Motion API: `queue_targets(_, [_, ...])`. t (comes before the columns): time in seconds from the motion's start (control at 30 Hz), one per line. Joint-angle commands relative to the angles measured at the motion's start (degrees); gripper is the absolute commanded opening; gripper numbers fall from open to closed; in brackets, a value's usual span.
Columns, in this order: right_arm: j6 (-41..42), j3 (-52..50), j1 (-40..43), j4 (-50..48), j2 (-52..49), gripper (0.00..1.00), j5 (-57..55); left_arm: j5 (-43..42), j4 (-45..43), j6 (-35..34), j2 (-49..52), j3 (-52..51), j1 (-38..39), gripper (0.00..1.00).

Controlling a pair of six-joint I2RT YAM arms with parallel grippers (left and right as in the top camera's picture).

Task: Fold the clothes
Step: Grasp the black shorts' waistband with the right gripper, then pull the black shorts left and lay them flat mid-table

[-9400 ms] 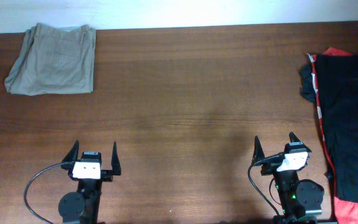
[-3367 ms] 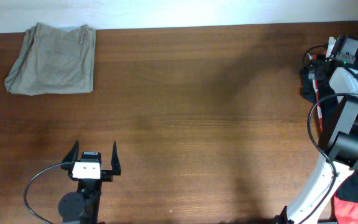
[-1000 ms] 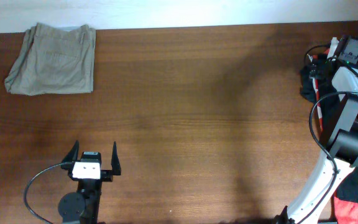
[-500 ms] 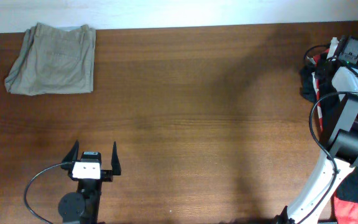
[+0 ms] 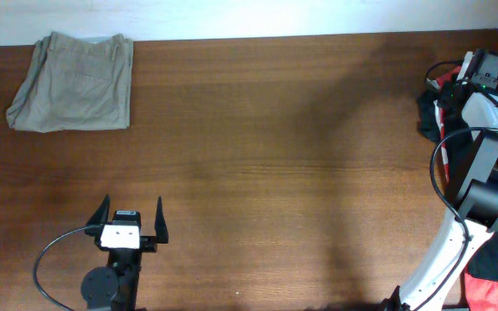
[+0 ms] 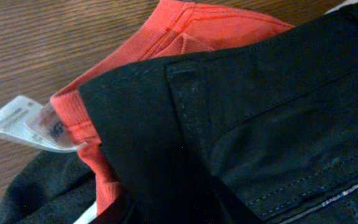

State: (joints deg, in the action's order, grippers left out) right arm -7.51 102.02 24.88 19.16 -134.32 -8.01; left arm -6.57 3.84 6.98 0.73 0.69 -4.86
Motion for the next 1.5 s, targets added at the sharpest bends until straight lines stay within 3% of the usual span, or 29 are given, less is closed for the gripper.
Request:
queue_targets(0.0, [1.0, 1.2, 0.6, 0.4, 1.2, 0.31, 0.1, 0.2, 0.2, -0.5, -0.4, -0.2, -0.2, 0.99])
queue_targets(0.13, [1.0, 1.2, 0.6, 0.5, 1.2, 0.31, 0.1, 0.2, 0.2, -0.5, -0.4, -0.2, -0.2, 0.99])
queue_targets(0.4, [2.1, 1.3, 0.6, 0.6, 1.6, 0.13, 0.1, 0.2, 0.2, -0.5, -0.4, -0.2, -0.2, 0.99])
queue_targets(0.63, [5.7, 1.6, 0.6, 0.6, 3.2, 0.11, 0.5, 0.2, 0.2, -0.5, -0.4, -0.2, -0.2, 0.99])
queue_targets(0.73, [6.5, 1.6, 0.6, 1.0, 3.8, 0.04, 0.8, 0.2, 0.2, -0.5, -0.4, -0.2, -0.2, 0.99])
queue_targets(0.93, [13.9, 1.6, 0.6, 1.7, 7.4, 0.04, 1.2, 0.2, 0.2, -0.5, -0.4, -0.2, -0.2, 0.99])
queue_targets(1.27, [14.0, 1.6, -0.1, 4.5, 17.7, 0.04, 1.2, 0.2, 0.2, -0.5, -0.4, -0.2, -0.2, 0.99])
queue_targets(1.47, [14.0, 1.6, -8.3, 5.8, 24.3, 0.04, 1.8, 0.2, 0.2, -0.5, -0.4, -0.2, -0.2, 0.99])
